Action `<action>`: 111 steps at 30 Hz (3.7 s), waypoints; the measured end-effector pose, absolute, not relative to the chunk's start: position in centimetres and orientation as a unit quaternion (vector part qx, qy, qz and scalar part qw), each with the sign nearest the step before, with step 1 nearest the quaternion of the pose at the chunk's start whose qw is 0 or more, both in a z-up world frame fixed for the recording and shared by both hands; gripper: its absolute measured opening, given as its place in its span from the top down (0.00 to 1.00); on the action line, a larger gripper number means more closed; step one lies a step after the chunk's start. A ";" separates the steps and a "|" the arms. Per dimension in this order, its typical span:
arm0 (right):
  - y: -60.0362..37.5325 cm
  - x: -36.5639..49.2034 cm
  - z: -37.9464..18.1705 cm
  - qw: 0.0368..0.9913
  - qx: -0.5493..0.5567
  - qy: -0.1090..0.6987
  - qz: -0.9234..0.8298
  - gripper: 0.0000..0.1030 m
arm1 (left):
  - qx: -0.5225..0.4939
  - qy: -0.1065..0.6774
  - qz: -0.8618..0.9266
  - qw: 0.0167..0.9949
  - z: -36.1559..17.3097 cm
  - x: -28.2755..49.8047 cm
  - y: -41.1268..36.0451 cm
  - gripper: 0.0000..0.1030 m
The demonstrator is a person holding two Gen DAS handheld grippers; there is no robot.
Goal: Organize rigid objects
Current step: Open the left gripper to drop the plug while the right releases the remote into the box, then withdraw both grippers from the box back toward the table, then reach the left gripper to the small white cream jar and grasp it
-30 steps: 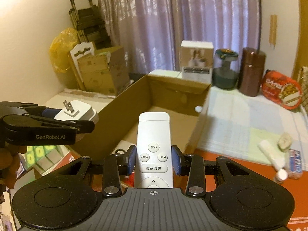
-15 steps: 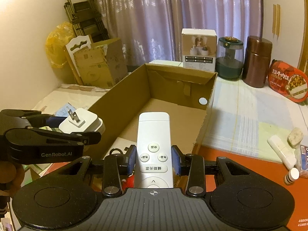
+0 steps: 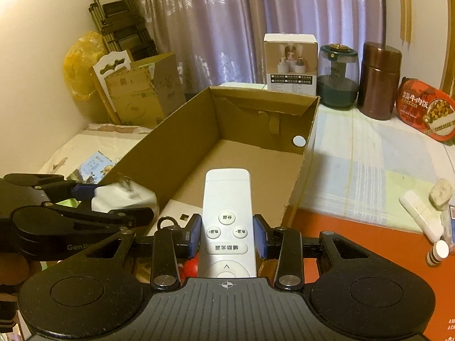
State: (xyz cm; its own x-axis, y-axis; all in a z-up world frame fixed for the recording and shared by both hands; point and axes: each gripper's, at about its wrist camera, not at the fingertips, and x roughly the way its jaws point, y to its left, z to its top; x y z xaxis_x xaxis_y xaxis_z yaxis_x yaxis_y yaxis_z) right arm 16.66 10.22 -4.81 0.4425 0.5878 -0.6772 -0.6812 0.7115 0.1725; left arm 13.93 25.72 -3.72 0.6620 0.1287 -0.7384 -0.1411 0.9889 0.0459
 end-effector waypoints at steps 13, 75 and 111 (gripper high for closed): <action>10.1 16.8 -5.1 0.847 -0.060 0.373 0.374 0.66 | -0.011 0.379 0.081 0.922 -2.0 13.7 26.0 0.42; -8.9 7.7 1.4 0.910 0.033 0.323 0.257 0.36 | -0.040 0.329 0.009 0.944 5.1 5.6 12.3 0.35; -23.3 10.6 0.2 0.933 0.068 0.330 0.124 0.35 | -0.001 0.316 -0.092 0.944 2.5 11.6 -0.8 0.07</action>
